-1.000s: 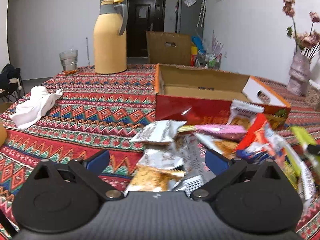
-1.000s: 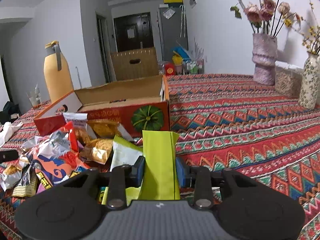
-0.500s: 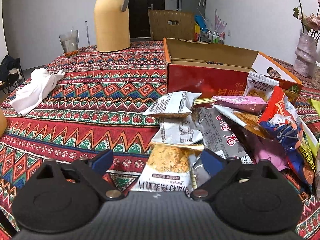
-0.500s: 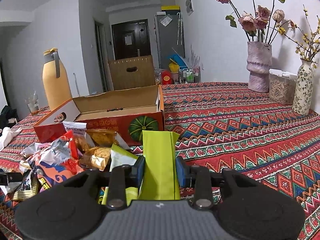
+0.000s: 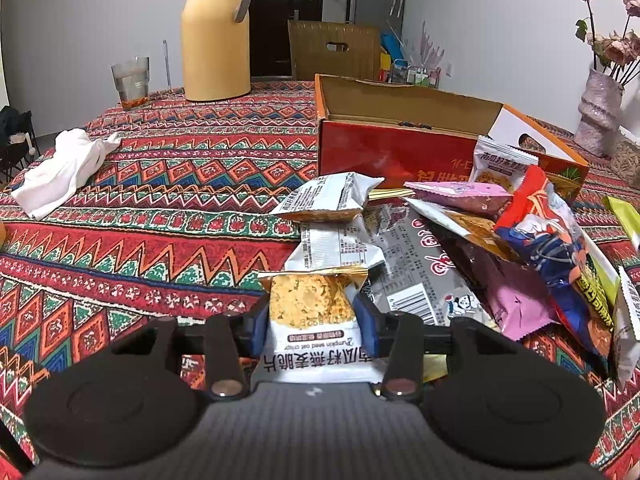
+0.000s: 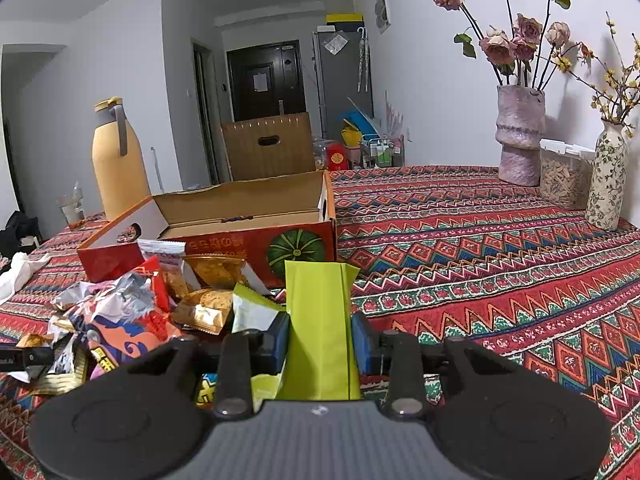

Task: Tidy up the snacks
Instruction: 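Grasp the lime-green packet with the right gripper while the left grasps a biscuit packet, then carry the lime-green and biscuit packets over the cardboard box with both grippers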

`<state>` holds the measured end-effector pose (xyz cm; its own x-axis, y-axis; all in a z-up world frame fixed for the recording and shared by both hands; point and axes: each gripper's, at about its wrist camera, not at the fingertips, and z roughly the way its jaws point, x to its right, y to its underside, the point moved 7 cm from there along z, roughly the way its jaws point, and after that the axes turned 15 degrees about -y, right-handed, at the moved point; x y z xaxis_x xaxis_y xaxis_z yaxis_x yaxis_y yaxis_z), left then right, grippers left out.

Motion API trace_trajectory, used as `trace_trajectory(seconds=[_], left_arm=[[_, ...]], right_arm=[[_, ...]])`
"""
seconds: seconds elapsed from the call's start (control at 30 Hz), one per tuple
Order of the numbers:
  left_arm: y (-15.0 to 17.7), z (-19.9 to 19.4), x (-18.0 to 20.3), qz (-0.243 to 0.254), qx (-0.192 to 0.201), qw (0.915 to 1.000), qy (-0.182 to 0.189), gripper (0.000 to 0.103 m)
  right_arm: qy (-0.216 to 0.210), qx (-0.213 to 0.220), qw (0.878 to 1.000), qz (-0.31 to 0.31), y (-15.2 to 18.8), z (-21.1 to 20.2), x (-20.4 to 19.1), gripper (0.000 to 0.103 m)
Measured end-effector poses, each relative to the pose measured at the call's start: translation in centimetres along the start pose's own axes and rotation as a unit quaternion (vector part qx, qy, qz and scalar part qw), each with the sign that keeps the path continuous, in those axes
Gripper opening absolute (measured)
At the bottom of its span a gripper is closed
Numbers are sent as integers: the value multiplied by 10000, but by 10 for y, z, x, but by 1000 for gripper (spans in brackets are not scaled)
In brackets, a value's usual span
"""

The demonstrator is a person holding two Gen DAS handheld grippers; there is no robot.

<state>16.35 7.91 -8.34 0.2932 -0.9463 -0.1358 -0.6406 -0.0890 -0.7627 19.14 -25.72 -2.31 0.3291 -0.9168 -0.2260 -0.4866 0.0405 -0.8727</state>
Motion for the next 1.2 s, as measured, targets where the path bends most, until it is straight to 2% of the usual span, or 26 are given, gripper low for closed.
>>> trace_trajectory(seconds=[0.43, 0.87, 1.2], left_arm=[[-20, -26, -7, -159, 434, 9989, -13, 44], [-77, -43, 18, -49, 1171, 9930, 130, 45], [-124, -37, 37, -213, 1441, 9892, 178, 45]], right_arm=[[-24, 166, 9998, -123, -8, -10, -7, 32], [-138, 452, 9978, -455, -42, 5, -23, 32], [-267, 656, 9958, -583, -85, 35, -27, 32]])
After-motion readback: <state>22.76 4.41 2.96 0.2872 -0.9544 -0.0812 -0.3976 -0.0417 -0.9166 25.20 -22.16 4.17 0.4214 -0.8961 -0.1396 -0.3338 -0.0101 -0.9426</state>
